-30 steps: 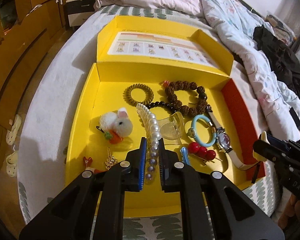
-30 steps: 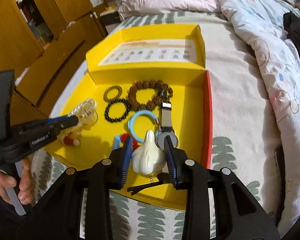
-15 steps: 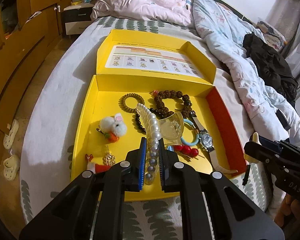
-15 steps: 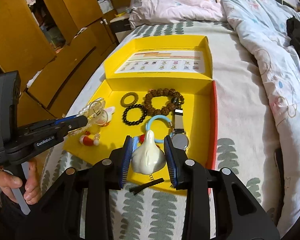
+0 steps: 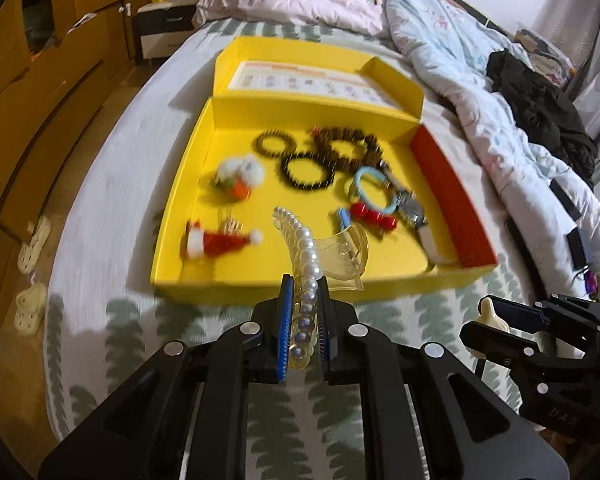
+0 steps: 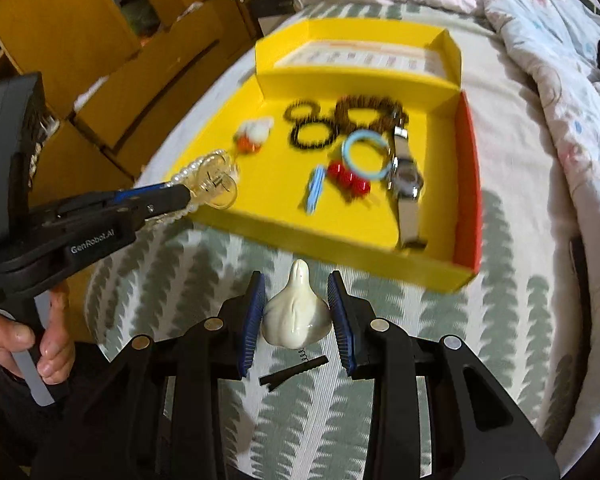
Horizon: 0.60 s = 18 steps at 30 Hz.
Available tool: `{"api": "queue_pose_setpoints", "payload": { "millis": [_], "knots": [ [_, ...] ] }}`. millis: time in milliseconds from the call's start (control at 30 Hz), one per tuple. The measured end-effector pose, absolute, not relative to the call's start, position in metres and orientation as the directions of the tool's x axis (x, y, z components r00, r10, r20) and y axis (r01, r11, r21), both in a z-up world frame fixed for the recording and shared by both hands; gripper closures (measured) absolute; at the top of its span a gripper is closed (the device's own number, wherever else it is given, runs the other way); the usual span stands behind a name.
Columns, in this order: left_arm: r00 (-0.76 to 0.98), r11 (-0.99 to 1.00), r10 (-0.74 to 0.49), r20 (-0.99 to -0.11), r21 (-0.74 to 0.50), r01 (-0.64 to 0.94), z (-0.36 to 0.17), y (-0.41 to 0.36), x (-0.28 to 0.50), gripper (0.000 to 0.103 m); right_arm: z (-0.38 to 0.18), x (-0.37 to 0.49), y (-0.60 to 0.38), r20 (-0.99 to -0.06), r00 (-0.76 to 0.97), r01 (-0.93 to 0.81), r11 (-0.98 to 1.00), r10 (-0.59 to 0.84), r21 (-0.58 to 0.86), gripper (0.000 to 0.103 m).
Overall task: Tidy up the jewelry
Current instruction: 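Lift both held items out of the box and release them onto the bedspread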
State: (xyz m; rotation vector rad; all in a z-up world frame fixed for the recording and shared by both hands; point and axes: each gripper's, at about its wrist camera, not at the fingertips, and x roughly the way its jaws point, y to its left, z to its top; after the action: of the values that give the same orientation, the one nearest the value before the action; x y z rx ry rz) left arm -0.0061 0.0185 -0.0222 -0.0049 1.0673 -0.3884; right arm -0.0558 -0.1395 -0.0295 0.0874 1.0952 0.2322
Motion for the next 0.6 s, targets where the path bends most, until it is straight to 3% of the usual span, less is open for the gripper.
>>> {"api": "queue_pose_setpoints", "payload": {
  "millis": [333,600],
  "knots": [
    [0.434,0.949,-0.282,-0.856,-0.184,0.255,-0.039,0.040,-0.050,0.092,-0.082,-0.062,-0.110,-0.926,0.331,-0.169,0.977,0.180,0.129,0.070],
    [0.450,0.953,-0.269,-0.851,-0.166,0.255,-0.045,0.044,-0.068,0.092,-0.092,-0.059,-0.100,-0.935,0.319,-0.182,0.978,0.155,0.100,0.070]
  ]
}}
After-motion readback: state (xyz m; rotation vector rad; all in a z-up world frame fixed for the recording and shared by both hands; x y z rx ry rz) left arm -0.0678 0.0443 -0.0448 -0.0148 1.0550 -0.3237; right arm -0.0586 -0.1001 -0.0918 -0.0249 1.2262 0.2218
